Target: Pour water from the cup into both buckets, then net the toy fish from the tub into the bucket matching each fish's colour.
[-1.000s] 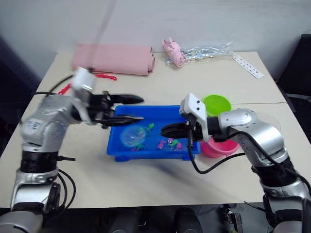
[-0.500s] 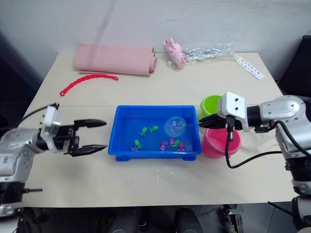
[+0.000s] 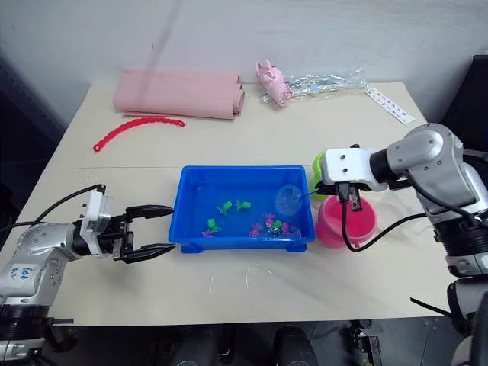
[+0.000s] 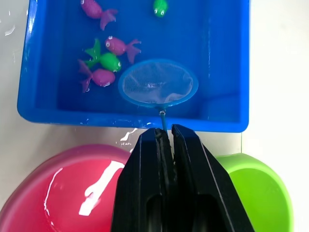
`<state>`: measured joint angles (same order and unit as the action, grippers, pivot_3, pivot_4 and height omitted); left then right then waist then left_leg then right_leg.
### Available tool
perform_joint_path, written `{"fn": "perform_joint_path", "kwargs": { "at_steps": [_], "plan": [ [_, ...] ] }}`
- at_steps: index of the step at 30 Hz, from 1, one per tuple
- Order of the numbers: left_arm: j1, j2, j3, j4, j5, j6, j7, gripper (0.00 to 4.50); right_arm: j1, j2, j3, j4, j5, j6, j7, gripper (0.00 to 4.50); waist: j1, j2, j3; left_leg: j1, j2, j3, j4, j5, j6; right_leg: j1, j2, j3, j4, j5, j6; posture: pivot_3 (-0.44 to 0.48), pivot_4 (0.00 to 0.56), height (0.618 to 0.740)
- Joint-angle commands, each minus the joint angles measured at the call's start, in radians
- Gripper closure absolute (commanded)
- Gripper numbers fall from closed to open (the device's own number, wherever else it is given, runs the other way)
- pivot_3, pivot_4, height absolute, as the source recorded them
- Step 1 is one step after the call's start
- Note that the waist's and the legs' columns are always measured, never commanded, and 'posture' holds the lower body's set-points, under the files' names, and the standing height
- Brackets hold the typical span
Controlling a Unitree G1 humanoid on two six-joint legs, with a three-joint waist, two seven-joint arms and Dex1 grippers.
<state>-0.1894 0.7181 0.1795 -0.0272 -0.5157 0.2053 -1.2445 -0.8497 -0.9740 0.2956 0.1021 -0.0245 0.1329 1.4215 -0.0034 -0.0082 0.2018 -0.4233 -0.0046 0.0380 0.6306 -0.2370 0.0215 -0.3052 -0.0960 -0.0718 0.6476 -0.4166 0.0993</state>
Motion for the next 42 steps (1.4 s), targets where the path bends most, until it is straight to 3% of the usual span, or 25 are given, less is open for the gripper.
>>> {"fn": "perform_joint_path", "kwargs": {
  "at_steps": [1,11,19,33,42],
  "plan": [
    [-0.027,-0.006,-0.013,-0.024,0.002,-0.018,0.005,0.01,-0.037,-0.022,0.012,-0.059,-0.061,0.002,0.017,4.50,0.000,0.000,0.000,0.000,0.000,0.000,0.000,0.000,0.000,0.000,0.000,0.000,0.000,0.000,0.000,0.000,0.150,0.740],
    [-0.092,-0.046,-0.076,-0.013,-0.013,0.020,-0.012,0.01,-0.082,-0.023,0.087,-0.108,-0.204,0.032,0.040,4.50,0.003,0.000,0.000,0.000,0.000,0.000,0.000,0.000,0.000,0.000,0.000,0.000,0.004,0.000,0.000,0.000,0.150,0.740],
    [-0.126,-0.048,-0.093,-0.002,0.000,0.009,-0.032,0.01,-0.147,-0.004,0.149,-0.035,-0.289,-0.074,0.060,4.50,0.003,0.000,0.000,0.000,-0.001,0.000,0.001,0.000,0.000,0.000,0.000,0.000,0.004,0.000,0.000,0.000,0.150,0.740],
    [-0.114,-0.055,-0.086,-0.014,0.003,-0.019,-0.003,0.01,-0.204,0.046,0.215,-0.073,-0.314,-0.126,0.172,4.50,0.002,0.000,0.000,0.000,-0.001,0.000,0.001,0.000,0.000,0.000,0.000,0.000,0.005,0.000,0.000,0.000,0.150,0.740],
    [-0.101,-0.050,-0.082,-0.018,0.001,-0.023,0.006,0.01,-0.194,0.008,0.243,-0.123,-0.264,-0.076,0.193,4.50,0.001,0.000,0.000,0.000,-0.001,0.000,0.001,0.000,0.000,0.000,0.000,0.000,0.005,0.000,0.000,0.000,0.150,0.740]
  ]
}}
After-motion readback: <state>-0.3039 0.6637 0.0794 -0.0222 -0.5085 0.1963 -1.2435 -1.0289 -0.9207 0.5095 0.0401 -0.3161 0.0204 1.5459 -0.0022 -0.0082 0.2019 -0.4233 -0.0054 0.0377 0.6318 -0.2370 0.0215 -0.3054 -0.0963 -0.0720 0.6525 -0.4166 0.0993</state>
